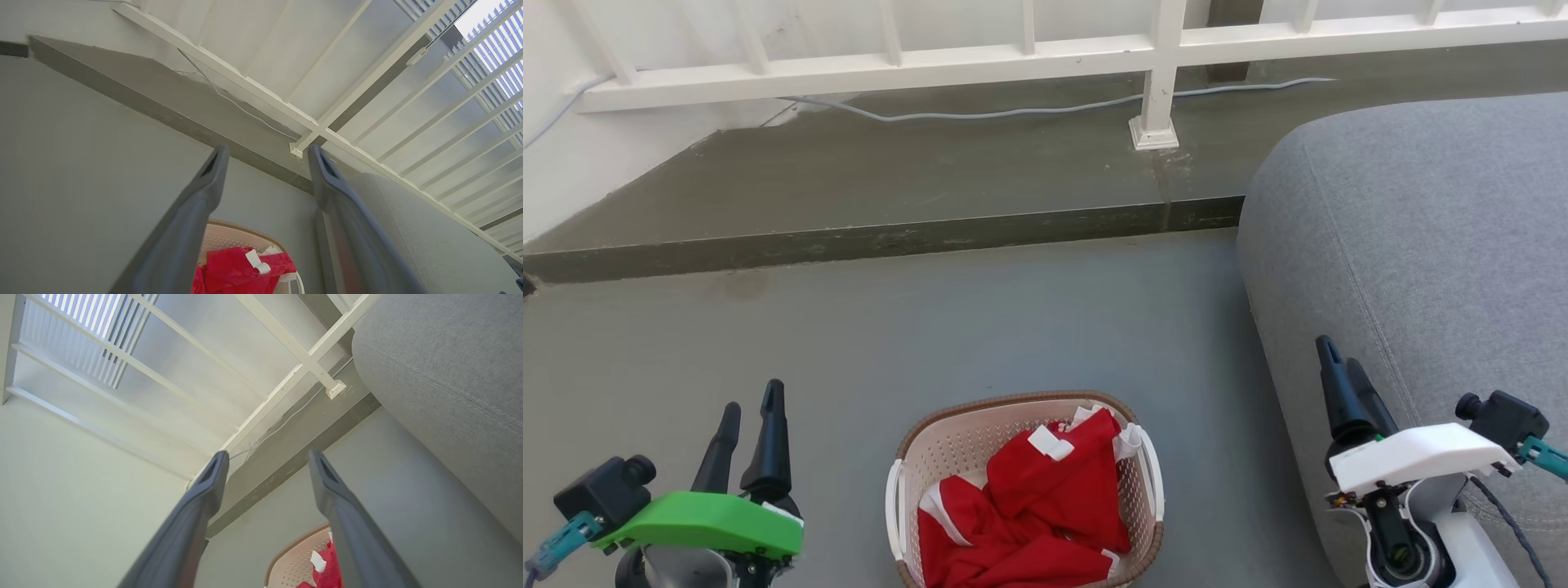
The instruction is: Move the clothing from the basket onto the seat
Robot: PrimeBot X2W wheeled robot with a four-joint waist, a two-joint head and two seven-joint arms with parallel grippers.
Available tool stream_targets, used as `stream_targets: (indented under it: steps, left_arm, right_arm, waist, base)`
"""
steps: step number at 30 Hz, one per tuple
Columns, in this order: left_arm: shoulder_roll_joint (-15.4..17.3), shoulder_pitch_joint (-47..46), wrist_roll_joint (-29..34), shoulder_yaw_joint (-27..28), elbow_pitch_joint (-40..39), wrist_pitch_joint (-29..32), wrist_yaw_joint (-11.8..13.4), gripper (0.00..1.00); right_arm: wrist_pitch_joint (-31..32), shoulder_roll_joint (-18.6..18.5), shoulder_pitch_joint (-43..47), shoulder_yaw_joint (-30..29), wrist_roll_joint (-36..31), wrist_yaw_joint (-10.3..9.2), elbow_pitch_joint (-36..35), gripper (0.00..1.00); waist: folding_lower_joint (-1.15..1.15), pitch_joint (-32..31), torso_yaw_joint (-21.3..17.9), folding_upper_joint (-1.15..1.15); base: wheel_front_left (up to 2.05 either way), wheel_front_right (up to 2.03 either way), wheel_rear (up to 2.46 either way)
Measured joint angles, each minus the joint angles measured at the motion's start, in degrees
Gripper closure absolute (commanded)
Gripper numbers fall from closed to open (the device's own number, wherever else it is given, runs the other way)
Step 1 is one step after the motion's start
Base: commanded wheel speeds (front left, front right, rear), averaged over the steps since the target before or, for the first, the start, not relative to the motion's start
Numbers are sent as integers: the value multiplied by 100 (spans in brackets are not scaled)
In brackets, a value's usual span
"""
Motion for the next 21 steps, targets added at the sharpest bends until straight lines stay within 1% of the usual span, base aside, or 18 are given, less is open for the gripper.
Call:
stream_targets:
  steps: [2,5,8,10,21]
  left_arm:
    - [0,5,96,-24,-33,-15,32,0]
    - [9,16,448,-66,-89,-70,104,0]
    - [23,43,777,-154,-118,-125,167,0]
    - [23,60,1004,-203,-135,-170,185,0]
    - [23,126,2013,-390,-319,-369,385,0]
  right_arm:
    - [-32,1,0,33,-104,-34,-13,0]
    - [-73,-2,0,97,-357,-43,-29,0]
    - [-141,-4,0,183,-617,-132,-64,0]
    - [-175,-4,0,233,-787,-135,-87,0]
    - [-398,-16,-1,478,-1693,-283,-219,0]
  waist:
    - [0,2,-1,0]
    - [0,6,-3,0]
    - [0,11,-4,0]
    - [0,15,-5,0]
    - [0,21,-7,0]
  base:
    - [0,0,0]
    - [0,0,0]
    - [0,0,0]
    - [0,0,0]
    - [0,0,0]
